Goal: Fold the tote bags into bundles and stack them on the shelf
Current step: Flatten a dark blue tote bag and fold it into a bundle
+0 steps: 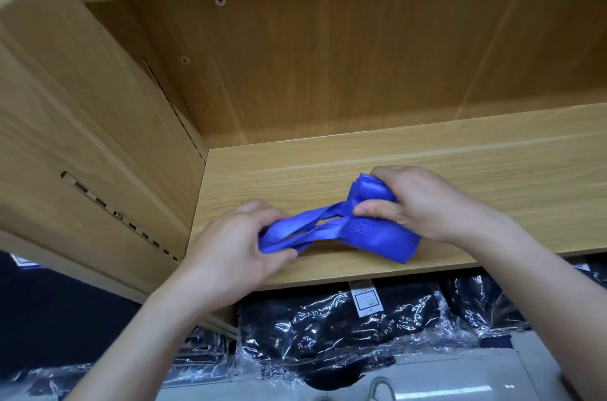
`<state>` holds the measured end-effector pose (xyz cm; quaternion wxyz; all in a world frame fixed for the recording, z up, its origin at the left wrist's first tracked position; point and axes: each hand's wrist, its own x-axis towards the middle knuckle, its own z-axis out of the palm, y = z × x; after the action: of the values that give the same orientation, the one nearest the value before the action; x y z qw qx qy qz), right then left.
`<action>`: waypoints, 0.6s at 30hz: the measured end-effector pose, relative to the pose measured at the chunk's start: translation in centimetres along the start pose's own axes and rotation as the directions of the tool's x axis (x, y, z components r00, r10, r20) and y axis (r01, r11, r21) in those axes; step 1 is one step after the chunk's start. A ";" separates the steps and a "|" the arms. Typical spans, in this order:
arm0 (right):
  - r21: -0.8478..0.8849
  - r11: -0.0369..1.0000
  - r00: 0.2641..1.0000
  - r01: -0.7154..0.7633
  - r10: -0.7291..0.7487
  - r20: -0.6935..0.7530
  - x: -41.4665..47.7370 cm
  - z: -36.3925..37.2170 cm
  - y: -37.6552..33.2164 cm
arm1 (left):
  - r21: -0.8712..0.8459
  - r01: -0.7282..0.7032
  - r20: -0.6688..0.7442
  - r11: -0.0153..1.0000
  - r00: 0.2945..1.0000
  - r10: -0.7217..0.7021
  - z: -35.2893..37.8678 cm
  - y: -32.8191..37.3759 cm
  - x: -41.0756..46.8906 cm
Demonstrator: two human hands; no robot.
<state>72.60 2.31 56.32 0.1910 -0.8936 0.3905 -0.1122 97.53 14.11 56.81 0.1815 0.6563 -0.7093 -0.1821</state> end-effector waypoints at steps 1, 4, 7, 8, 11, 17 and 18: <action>-0.003 1.000 0.999 -0.004 0.004 0.034 0.0 0.0 0.1 | -0.075 0.019 -0.009 0.997 1.000 -0.019 -0.4 -0.3 -0.3; -0.022 1.000 0.995 0.021 -0.019 0.095 -0.1 0.2 0.1 | -0.348 0.042 -0.025 0.936 0.998 -0.055 -1.6 -0.5 -0.6; 0.007 0.998 0.993 0.066 -0.067 0.098 0.3 0.3 0.0 | -0.627 0.063 0.019 0.776 0.998 -0.066 -2.6 0.3 -0.5; 0.031 0.997 0.992 0.077 -0.080 0.094 0.4 0.2 -0.1 | -0.713 0.092 0.043 0.695 0.995 -0.089 -2.7 0.4 -0.5; 0.092 0.992 0.992 0.084 -0.091 0.082 0.4 -0.3 0.0 | -0.882 0.124 0.055 0.456 0.985 -0.163 -2.5 -0.3 -0.3; 0.337 0.941 0.995 0.041 -0.069 0.071 -0.8 0.3 0.2 | -0.998 0.001 -0.006 0.070 0.995 -0.100 -3.1 -0.7 -0.4; 0.387 0.922 0.993 0.000 -0.045 0.107 -1.0 0.4 0.1 | -0.999 -0.032 -0.033 0.012 0.996 -0.087 -3.2 -0.3 -0.5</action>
<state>72.02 3.08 55.91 0.3842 -0.8476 0.3389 -0.1381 99.43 14.51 59.48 0.6166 0.3600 -0.3552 -0.6034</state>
